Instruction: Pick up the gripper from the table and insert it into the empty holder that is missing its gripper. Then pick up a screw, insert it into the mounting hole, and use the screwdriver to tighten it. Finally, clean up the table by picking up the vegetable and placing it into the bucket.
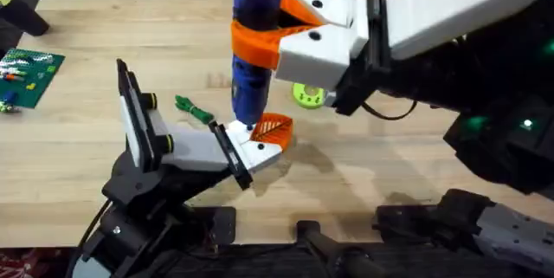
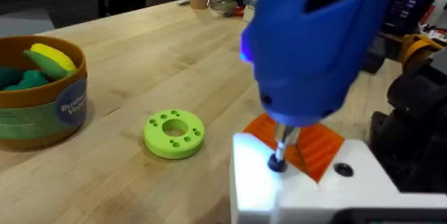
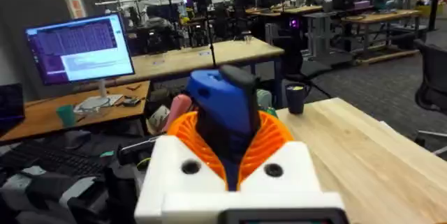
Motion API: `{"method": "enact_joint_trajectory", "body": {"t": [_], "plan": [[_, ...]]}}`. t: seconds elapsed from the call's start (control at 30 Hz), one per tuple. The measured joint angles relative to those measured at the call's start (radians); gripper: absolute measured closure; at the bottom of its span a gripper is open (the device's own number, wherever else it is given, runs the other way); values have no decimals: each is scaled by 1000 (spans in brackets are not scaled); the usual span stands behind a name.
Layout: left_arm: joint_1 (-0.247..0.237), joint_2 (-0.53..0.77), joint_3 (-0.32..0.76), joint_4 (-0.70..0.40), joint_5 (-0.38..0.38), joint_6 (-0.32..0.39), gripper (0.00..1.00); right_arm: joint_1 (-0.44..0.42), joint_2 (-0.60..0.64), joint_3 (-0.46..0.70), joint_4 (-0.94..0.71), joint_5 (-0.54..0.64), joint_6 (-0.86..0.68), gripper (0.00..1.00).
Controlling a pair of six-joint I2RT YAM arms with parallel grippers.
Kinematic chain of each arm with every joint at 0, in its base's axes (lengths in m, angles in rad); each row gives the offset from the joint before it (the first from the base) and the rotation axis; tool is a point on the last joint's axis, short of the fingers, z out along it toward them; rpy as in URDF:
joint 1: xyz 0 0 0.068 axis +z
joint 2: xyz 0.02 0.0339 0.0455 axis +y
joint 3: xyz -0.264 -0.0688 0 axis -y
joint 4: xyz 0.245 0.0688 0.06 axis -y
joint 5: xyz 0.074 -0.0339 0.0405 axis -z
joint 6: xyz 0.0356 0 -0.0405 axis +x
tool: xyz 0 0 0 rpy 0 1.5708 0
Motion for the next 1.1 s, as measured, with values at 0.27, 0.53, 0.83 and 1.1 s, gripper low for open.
{"method": "enact_joint_trajectory", "body": {"t": [0.27,0.53,0.83,1.1], "plan": [[0,0,0,0,0,0,987,0,0,0,-25,2,2,941],[0,0,0,-1,0,0,986,0,0,0,-33,5,-1,942],[0,0,0,-1,3,0,986,0,0,0,-35,5,-1,941],[0,0,0,-2,8,2,986,0,0,0,-37,-2,-1,940]]}}
